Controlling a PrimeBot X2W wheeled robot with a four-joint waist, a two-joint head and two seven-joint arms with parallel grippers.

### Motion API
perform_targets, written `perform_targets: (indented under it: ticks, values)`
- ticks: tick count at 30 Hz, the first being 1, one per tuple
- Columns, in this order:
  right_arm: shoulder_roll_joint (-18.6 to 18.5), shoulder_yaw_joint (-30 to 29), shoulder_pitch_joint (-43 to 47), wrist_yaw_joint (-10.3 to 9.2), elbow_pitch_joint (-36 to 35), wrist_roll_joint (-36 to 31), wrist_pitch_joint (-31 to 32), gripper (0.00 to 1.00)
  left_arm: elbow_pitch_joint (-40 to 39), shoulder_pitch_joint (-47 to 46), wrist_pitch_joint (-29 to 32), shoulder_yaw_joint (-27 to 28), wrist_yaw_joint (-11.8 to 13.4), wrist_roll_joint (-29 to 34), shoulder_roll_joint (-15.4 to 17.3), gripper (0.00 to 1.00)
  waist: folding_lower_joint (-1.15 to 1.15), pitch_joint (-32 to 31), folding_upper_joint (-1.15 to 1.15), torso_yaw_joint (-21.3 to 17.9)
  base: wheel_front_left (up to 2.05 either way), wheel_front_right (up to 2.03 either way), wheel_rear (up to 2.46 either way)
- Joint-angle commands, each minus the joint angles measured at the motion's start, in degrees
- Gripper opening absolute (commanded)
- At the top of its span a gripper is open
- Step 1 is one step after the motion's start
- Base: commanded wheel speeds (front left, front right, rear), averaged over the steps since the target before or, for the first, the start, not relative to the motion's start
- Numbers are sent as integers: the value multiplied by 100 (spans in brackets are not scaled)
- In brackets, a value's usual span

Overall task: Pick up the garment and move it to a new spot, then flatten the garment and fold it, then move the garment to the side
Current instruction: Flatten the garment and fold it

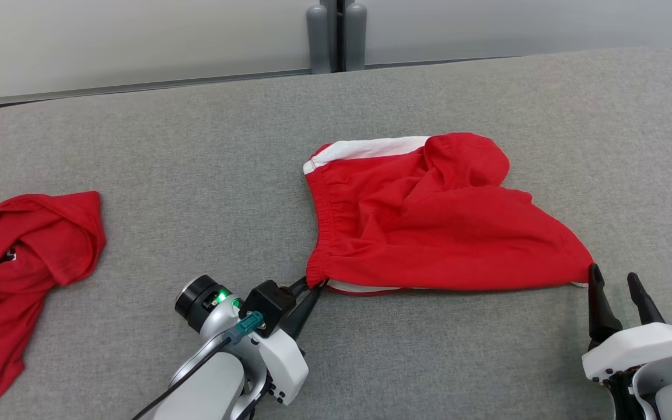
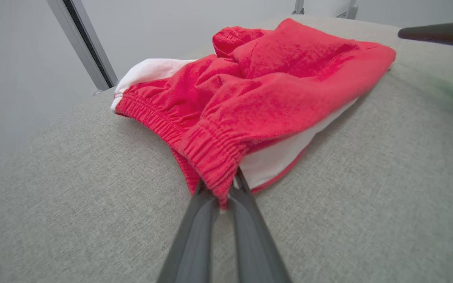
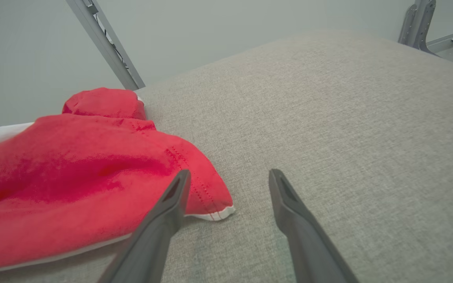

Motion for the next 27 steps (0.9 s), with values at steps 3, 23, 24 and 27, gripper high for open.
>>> perform_targets:
  ticks: [3, 23, 24, 27]
  values:
    - [-70, 78, -91, 0, 231, -87, 215, 100, -122, 62, -2, 5, -6, -138, 46, 0, 0, -34, 0, 147, 0, 0, 0]
    - [-664, 1064, 403, 0, -147, 7, 456, 100, -172, 79, -2, -40, -6, -271, 84, 0, 0, -62, 0, 175, 0, 0, 0]
    - [-731, 1140, 453, -1, -222, 15, 493, 100, -161, 89, -1, -44, -6, -269, 78, 0, 0, -72, 0, 156, 0, 0, 0]
    - [-900, 1253, 499, -1, -295, -128, 541, 100, -144, 79, -2, -62, -7, -266, 65, 0, 0, -92, 0, 115, 0, 0, 0]
